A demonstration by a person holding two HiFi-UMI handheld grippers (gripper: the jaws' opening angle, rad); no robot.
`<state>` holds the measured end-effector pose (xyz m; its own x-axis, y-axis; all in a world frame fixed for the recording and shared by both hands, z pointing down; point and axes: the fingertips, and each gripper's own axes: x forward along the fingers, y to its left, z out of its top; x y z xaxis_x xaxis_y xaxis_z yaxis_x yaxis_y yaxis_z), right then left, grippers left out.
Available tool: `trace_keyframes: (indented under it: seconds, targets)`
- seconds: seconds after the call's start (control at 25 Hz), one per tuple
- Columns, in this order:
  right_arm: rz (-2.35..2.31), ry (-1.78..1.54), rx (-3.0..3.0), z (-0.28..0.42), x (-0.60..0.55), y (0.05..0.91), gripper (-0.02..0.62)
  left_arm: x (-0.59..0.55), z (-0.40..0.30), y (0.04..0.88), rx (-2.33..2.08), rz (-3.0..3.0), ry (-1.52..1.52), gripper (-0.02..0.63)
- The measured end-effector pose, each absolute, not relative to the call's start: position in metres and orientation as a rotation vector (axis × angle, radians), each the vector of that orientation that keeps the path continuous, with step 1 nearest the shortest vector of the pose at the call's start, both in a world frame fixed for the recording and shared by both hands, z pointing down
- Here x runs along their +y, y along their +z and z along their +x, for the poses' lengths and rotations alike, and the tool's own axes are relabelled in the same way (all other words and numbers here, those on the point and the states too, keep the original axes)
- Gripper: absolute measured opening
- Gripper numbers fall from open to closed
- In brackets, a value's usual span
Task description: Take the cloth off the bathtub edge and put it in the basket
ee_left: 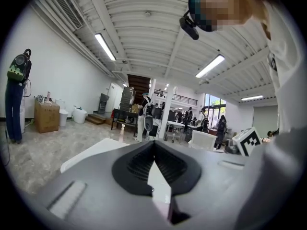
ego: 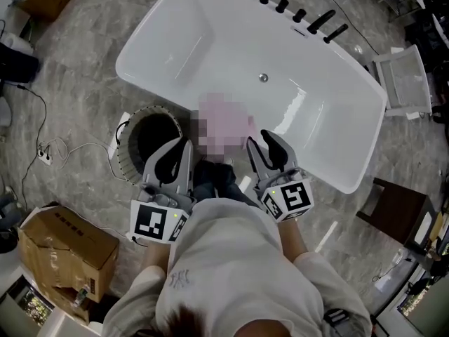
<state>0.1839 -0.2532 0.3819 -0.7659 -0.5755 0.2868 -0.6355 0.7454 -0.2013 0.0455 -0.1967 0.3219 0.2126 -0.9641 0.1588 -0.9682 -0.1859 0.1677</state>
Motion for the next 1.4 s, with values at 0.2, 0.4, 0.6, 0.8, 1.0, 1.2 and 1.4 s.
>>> trace_keyframes:
  seconds: [0.2, 0.4, 0.6, 0.8, 1.0, 1.2, 1.4]
  targets:
    - [0.88, 0.429, -2.696, 0.17, -0.251, 0.412, 0.114, -0.196, 0.036, 0.338, -1.863, 2.218, 0.015, 0.009]
    - [0.815, 0.428, -2.665, 0.158, -0.251, 0.439, 0.119, -0.199, 0.032, 0.354, -1.883, 2.186, 0.0, 0.009]
    - [0.823, 0.443, -2.669, 0.146, -0.249, 0.467, 0.132, -0.203, 0.033, 0.374, -1.88, 2.184, -0.016, 0.009]
    - [0.81, 0.477, -2.646, 0.139, -0.251, 0.503, 0.13, -0.21, 0.035, 0.401, -1.851, 2.139, -0.069, 0.009]
    - [0.82, 0.465, -2.548, 0.138, -0.255, 0.552, 0.193, -0.216, 0.035, 0.429, -1.809, 2.074, -0.131, 0.009]
    - [0.793, 0.458, -2.448, 0.136, -0.253, 0.609, 0.281, -0.216, 0.027, 0.46, -1.827, 2.032, -0.115, 0.009]
    - [0.799, 0.469, -2.368, 0.136, -0.253, 0.658, 0.367, -0.218, 0.024, 0.488, -1.841, 1.982, -0.123, 0.009]
